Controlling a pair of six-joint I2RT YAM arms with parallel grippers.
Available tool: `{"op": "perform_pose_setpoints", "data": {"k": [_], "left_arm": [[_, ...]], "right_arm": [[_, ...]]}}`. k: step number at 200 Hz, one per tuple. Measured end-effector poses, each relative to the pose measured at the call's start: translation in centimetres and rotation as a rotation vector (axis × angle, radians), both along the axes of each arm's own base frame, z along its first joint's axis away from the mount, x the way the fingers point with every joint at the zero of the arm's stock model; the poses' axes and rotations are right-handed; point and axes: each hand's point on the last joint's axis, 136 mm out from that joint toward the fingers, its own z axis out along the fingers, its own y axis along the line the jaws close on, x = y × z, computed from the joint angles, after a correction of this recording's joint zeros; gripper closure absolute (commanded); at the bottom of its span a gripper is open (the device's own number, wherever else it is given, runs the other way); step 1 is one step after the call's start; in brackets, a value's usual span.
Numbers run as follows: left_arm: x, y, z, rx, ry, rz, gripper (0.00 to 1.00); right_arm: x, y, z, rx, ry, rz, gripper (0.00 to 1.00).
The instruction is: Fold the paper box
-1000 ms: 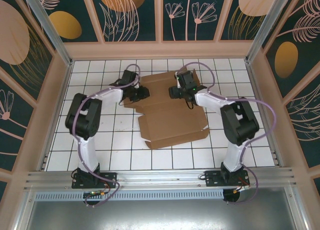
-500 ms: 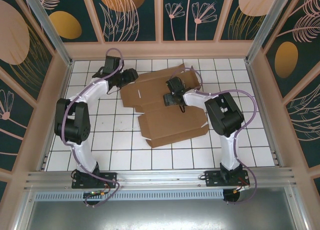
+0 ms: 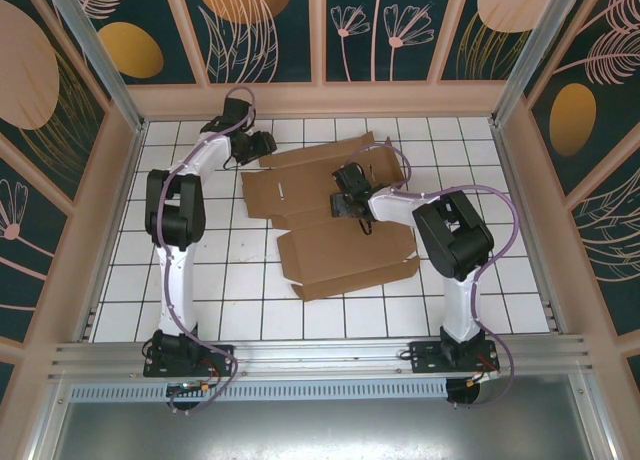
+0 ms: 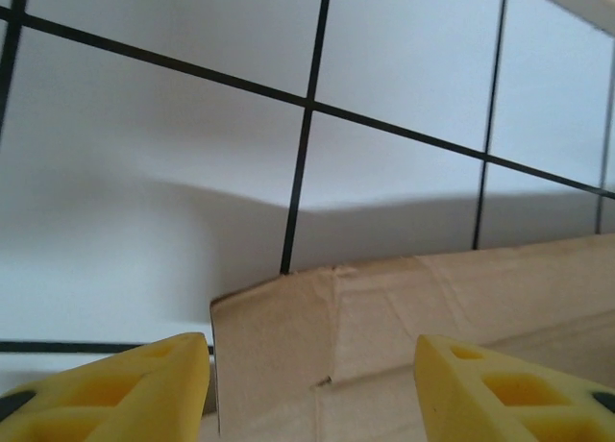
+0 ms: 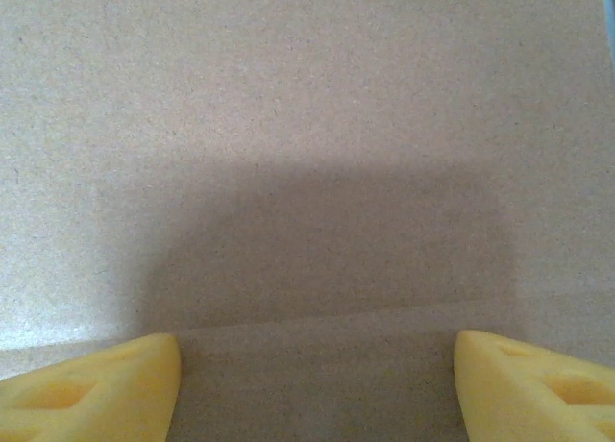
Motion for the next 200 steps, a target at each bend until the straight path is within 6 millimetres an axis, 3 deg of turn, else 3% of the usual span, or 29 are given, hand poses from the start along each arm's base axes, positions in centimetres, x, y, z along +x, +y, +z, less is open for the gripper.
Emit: {"op": "perform_pose_setpoints", "data": {"k": [28, 84, 139, 200], "left_arm": [[0.0, 0.1, -1.2, 0.013, 0.036, 0.004, 0.42], [0.4, 0.9, -1.1, 0.048, 0.04, 0.027, 0.44], [0.1, -0.2, -2.5, -0.011, 0.079, 0.004, 0.45], [0.7, -1.7, -1.5, -0.115, 0.059, -0.002, 0.49]], "right_arm": [[0.0, 0.0, 0.0, -0.001, -0.001, -0.002, 0.26], [-0.1, 0.1, 0.0, 0.004, 0.003, -0.009, 0.29], [-0.3, 0.5, 0.0, 0.002, 0.013, -0.009, 0.32], [-0.3, 0.8, -0.1, -0.008, 0.022, -0.004, 0.36]]}}
